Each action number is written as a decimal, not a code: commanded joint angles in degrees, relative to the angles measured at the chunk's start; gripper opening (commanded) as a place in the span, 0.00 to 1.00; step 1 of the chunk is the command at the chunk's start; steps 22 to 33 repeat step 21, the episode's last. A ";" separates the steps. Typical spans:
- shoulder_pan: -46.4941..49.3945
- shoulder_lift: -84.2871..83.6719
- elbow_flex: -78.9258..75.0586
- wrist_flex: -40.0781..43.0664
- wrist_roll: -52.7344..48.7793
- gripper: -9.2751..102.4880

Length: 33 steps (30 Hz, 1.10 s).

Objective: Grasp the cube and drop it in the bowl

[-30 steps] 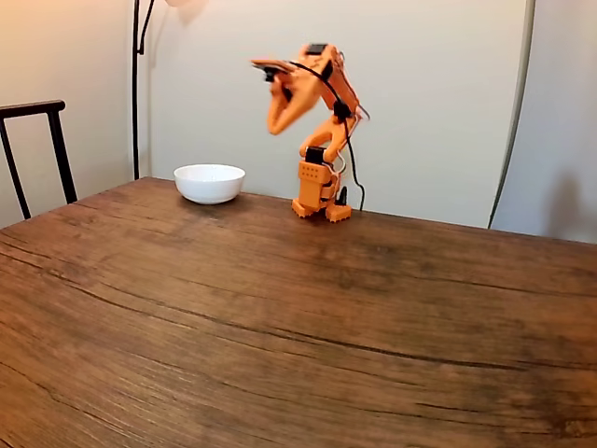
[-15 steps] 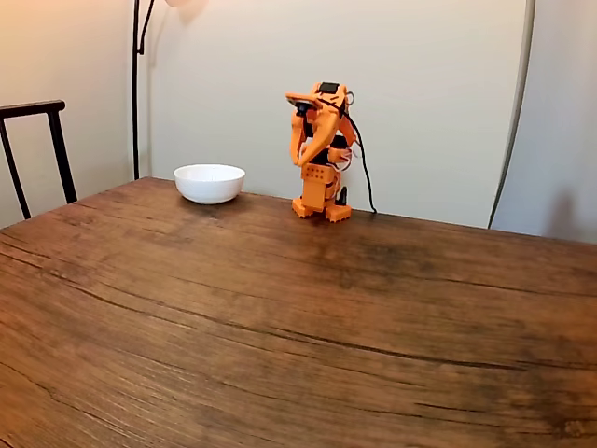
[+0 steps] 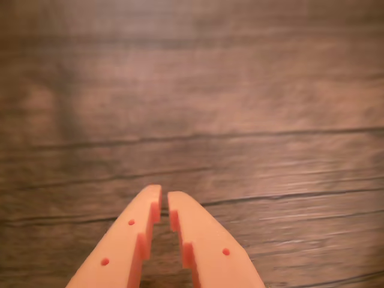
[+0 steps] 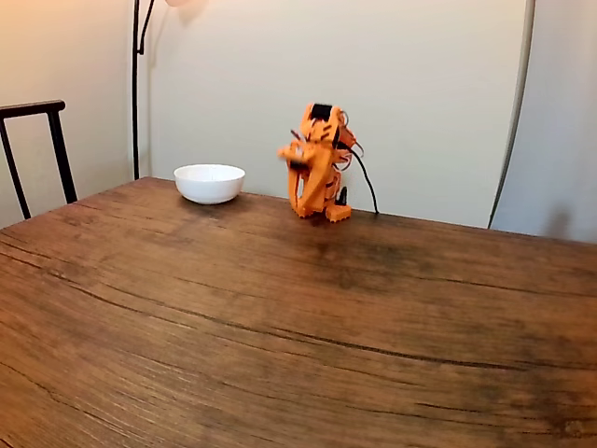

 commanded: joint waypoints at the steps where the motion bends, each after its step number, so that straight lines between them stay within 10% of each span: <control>1: 0.35 0.26 2.72 -0.79 0.44 0.08; 33: 0.26 -0.09 7.21 0.09 1.05 0.08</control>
